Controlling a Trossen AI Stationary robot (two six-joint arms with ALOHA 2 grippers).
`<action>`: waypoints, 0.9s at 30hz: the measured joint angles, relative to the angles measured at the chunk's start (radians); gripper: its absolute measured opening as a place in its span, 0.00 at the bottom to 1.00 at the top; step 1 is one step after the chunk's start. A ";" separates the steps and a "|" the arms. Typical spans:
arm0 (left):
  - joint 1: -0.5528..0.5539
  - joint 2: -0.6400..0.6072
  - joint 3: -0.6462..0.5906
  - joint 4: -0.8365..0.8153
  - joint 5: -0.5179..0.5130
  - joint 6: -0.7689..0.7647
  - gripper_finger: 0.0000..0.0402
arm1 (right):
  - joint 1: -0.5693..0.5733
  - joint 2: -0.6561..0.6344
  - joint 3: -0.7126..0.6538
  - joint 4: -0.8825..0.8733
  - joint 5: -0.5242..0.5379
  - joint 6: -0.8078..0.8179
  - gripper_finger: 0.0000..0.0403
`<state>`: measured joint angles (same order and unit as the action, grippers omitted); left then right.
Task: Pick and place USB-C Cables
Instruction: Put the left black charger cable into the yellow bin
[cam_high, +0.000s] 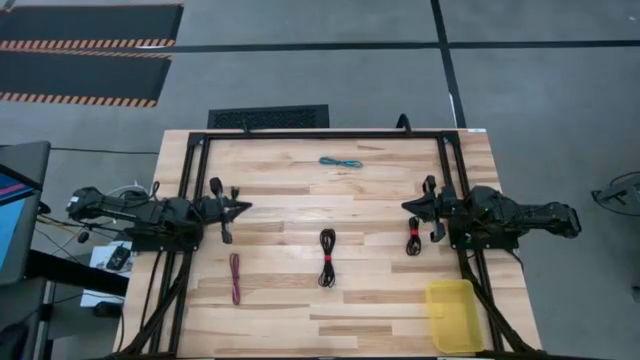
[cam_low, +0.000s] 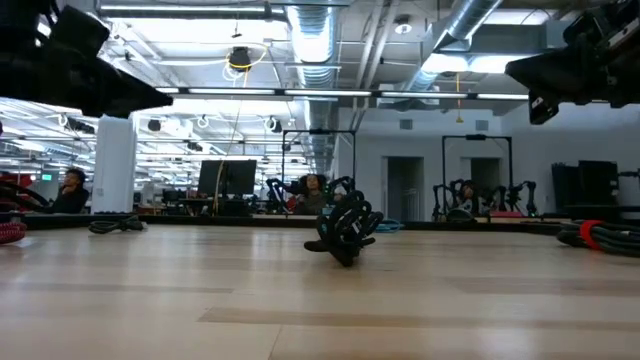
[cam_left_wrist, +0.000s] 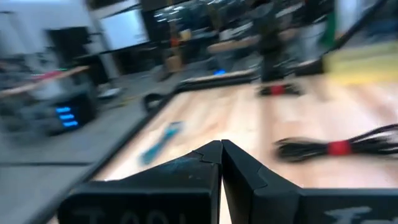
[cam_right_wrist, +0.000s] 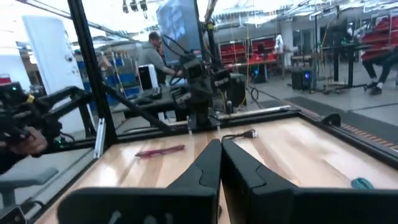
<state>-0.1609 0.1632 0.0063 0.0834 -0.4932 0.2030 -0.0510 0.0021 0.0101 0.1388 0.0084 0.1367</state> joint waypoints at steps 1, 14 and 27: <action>0.009 0.008 0.000 0.001 -0.044 0.015 0.00 | -0.005 0.000 0.000 0.001 0.022 -0.035 0.08; 0.165 0.102 0.000 0.005 -0.142 -0.091 0.15 | -0.094 0.053 0.000 0.071 0.166 -0.052 0.15; 0.281 0.358 0.113 0.010 -0.116 -0.349 0.40 | -0.135 0.110 0.000 0.078 0.177 0.079 0.42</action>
<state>0.1204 0.5216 0.1197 0.0931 -0.6092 -0.1462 -0.1864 0.1123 0.0101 0.2168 0.1856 0.2161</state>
